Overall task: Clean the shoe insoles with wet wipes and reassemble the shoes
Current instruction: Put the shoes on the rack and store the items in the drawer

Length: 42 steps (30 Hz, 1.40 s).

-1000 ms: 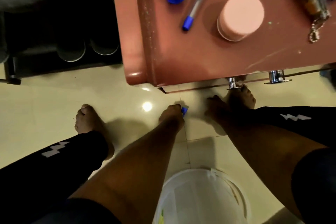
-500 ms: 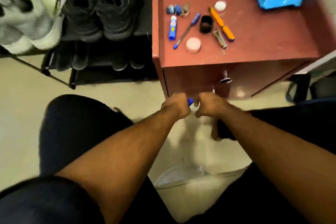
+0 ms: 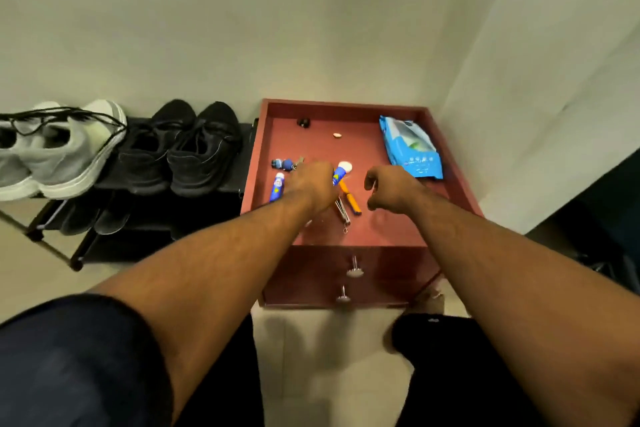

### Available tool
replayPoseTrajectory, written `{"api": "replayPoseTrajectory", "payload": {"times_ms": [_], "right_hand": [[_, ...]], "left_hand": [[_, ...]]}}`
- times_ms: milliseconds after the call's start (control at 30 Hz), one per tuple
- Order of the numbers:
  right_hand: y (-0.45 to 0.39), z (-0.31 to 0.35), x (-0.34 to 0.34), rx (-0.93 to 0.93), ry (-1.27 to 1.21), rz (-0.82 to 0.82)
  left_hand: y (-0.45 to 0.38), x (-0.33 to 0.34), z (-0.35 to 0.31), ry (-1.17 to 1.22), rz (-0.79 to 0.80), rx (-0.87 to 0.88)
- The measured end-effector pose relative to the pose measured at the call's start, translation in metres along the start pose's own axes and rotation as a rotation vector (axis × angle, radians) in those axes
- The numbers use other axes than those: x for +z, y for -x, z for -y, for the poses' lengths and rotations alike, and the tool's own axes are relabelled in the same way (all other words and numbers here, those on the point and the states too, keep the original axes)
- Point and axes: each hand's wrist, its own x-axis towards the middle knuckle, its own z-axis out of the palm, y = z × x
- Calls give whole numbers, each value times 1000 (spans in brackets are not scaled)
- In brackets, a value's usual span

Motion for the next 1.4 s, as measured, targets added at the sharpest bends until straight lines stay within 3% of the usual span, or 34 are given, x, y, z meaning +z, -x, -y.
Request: {"api": "replayPoseTrajectory", "payload": {"times_ms": [267,367,467,600,700,800,900,1100,1400], "right_hand": [[-63,-54,29,15,-111,-98],[-66,-69,38,-4,-123,-170],[-49,-74,42,6,-173,-345],[13,-57,63,-96,-299,-556],[54,-43,105,-108,-278,-391],[69,-33,135,25,-235,-77],[65,-18,143,65,-212,43],[60,-2,156,112,-37,27],[69,9,151,202,-58,45]], "left_hand": [[-75,51,-39,-296,77,101],[-84,65,-44,-298,21,66],[-85,66,-44,-235,-25,48],[-44,60,-26,-65,-242,97],[17,64,1,-9,-330,316],[52,63,17,-129,31,245],[62,64,24,-206,115,200],[66,74,43,-329,69,193],[59,73,54,-164,62,160]]}}
